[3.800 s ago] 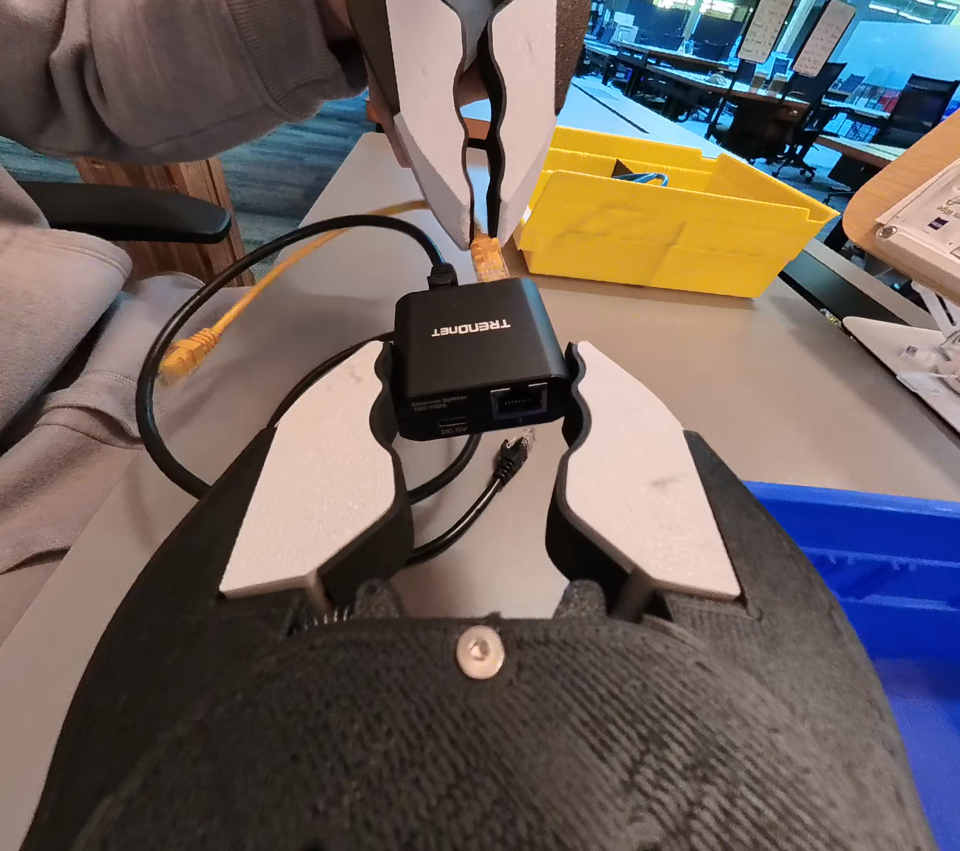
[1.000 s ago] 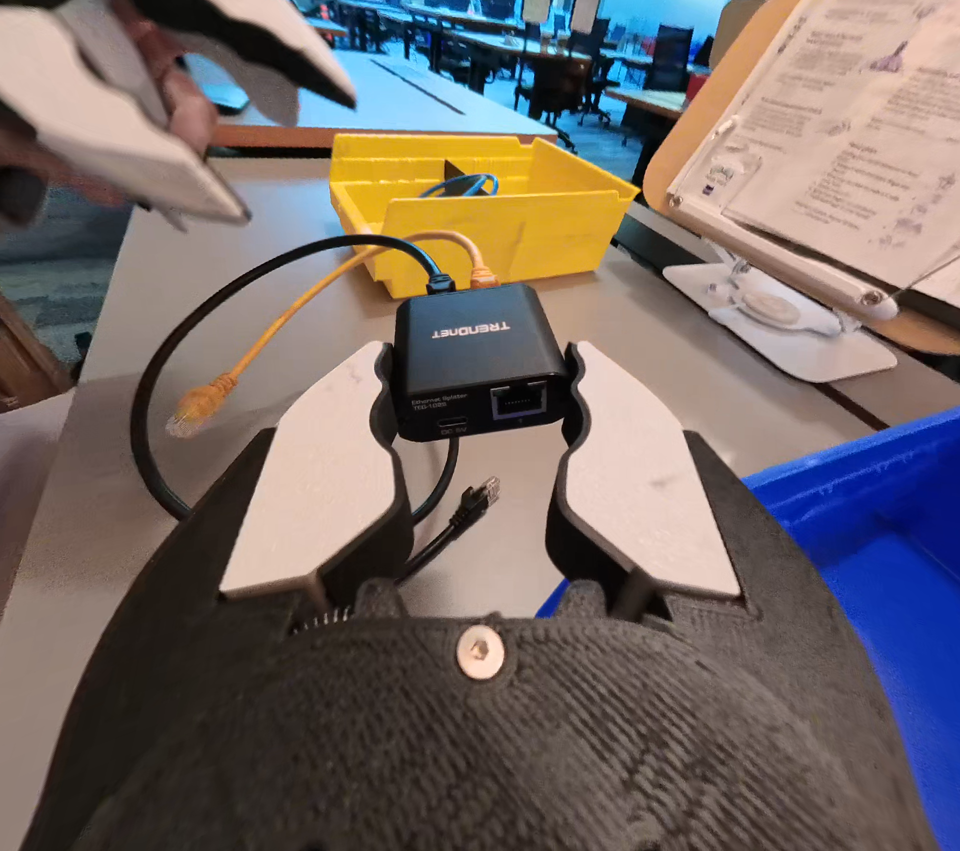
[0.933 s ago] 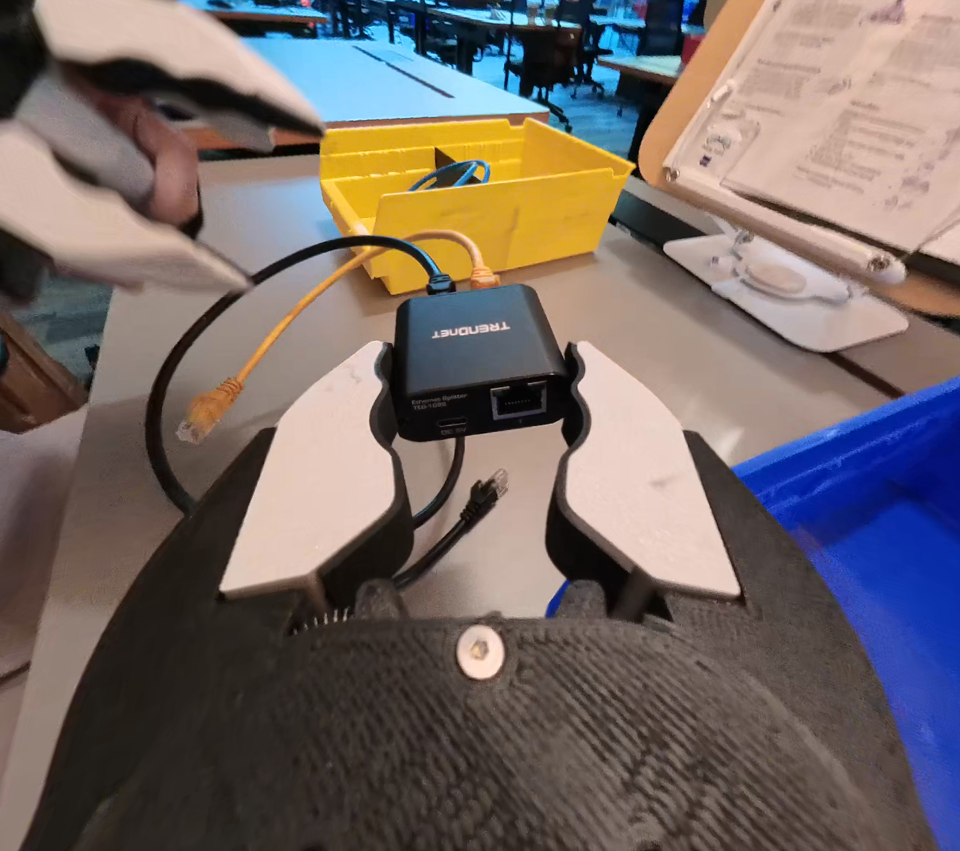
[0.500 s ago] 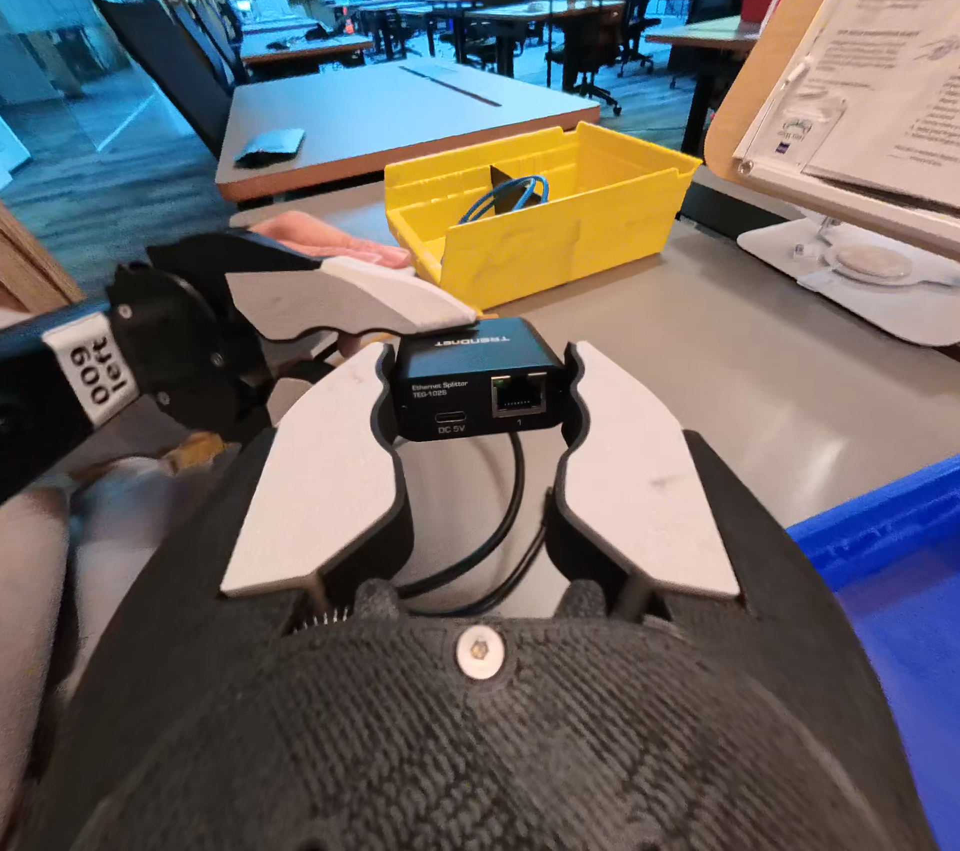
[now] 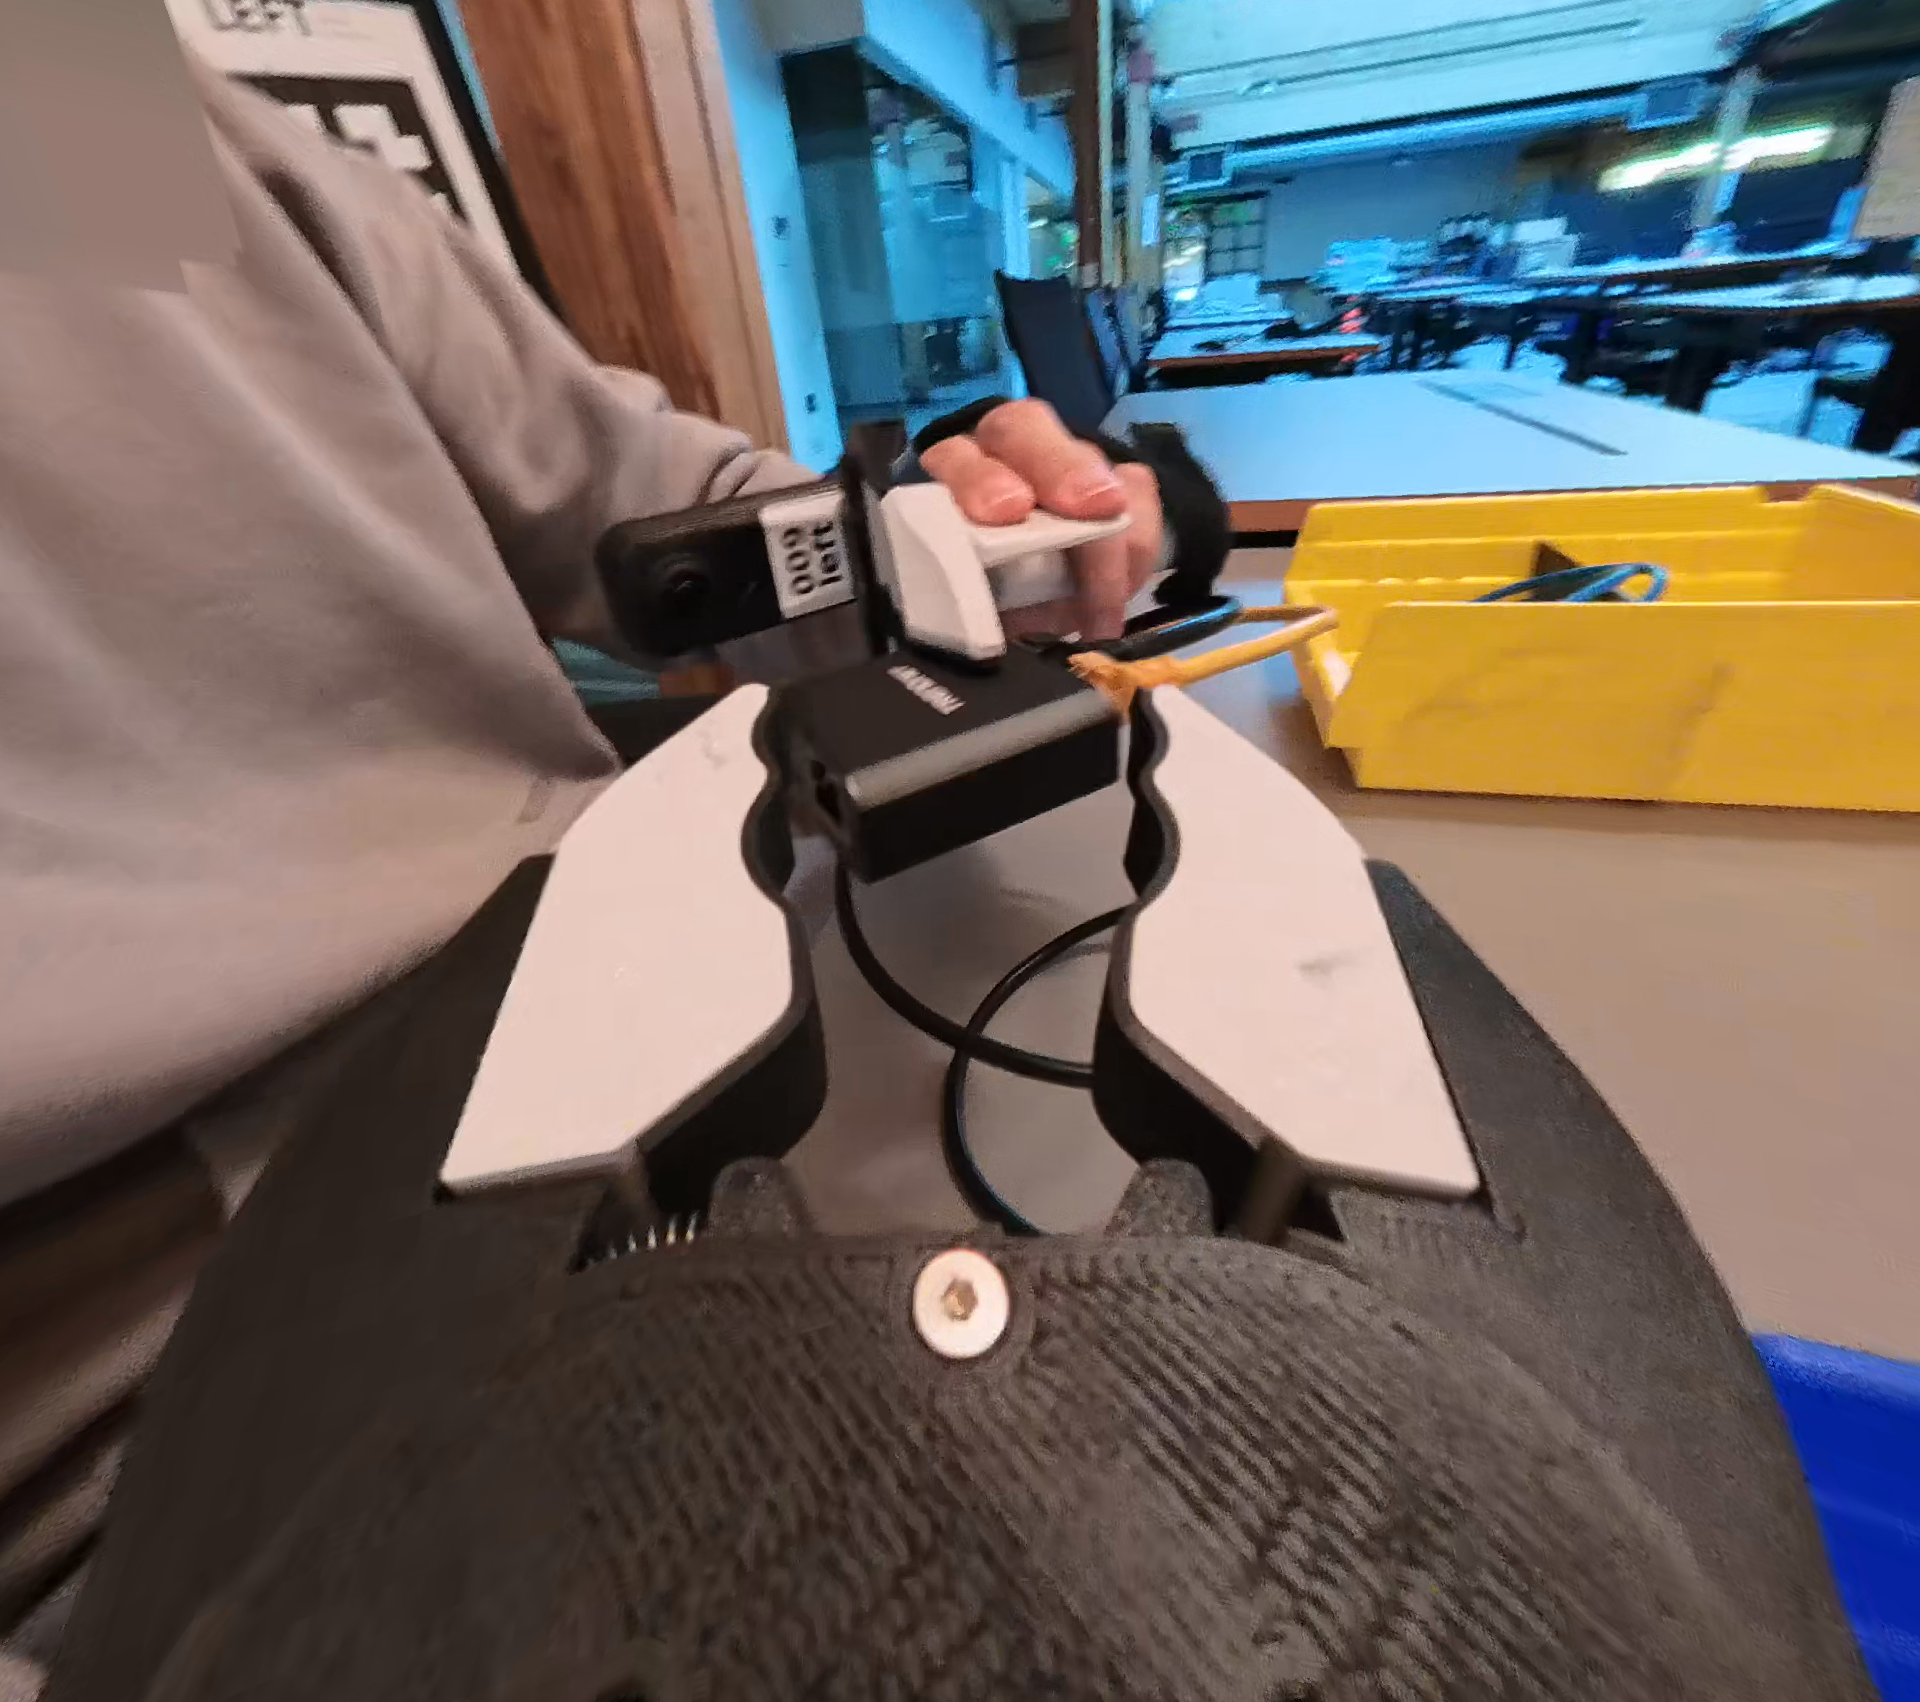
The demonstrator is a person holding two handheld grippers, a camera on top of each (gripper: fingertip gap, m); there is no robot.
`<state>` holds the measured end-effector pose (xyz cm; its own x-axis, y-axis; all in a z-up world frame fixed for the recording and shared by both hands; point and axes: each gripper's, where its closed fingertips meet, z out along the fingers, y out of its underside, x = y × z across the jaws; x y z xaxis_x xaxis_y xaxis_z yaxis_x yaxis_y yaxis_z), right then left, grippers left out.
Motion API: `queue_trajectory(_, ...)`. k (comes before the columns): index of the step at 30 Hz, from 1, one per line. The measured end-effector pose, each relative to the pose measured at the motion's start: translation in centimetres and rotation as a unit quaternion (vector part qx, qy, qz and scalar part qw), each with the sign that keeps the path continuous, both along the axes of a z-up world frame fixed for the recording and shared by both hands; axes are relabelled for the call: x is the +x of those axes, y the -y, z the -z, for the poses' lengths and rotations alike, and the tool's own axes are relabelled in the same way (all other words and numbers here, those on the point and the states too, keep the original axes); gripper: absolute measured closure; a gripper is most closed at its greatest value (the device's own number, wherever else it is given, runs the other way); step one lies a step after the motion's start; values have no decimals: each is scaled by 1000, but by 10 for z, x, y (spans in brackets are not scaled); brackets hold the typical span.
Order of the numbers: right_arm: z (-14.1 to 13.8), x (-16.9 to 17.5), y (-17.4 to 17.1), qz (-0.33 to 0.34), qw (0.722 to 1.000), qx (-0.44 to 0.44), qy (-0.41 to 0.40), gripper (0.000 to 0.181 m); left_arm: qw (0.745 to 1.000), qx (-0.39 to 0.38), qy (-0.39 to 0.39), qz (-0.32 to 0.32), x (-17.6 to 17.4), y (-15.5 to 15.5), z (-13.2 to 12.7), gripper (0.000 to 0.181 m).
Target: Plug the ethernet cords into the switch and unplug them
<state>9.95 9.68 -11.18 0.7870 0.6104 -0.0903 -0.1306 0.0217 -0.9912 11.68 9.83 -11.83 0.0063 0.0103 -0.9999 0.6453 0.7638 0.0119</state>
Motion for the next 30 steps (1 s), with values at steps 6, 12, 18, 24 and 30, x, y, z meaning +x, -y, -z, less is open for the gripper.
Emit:
queue_trajectory(6, 7, -4, 4, -22, 1000, 3, 1, 119, 1000, 4, -8, 16, -2, 3, 6, 158)
queue_trajectory(12, 10, -13, 13, -57, 998, 21, 12, 111, 1000, -4, -7, 26, -8, 3, 5, 158)
queue_trajectory(18, 11, -11, -1, -19, 998, 26, 53, 122, 999, -21, 2, 26, -8, -2, -5, 158)
queue_trajectory(24, 4, -9, 1, -28, 999, 30, 5, 115, 1000, 3, -6, 24, -10, -4, 5, 158)
queue_trajectory(30, 9, -9, -5, -12, 998, 38, 41, 121, 1000, -5, -4, 24, -10, -7, 4, 158)
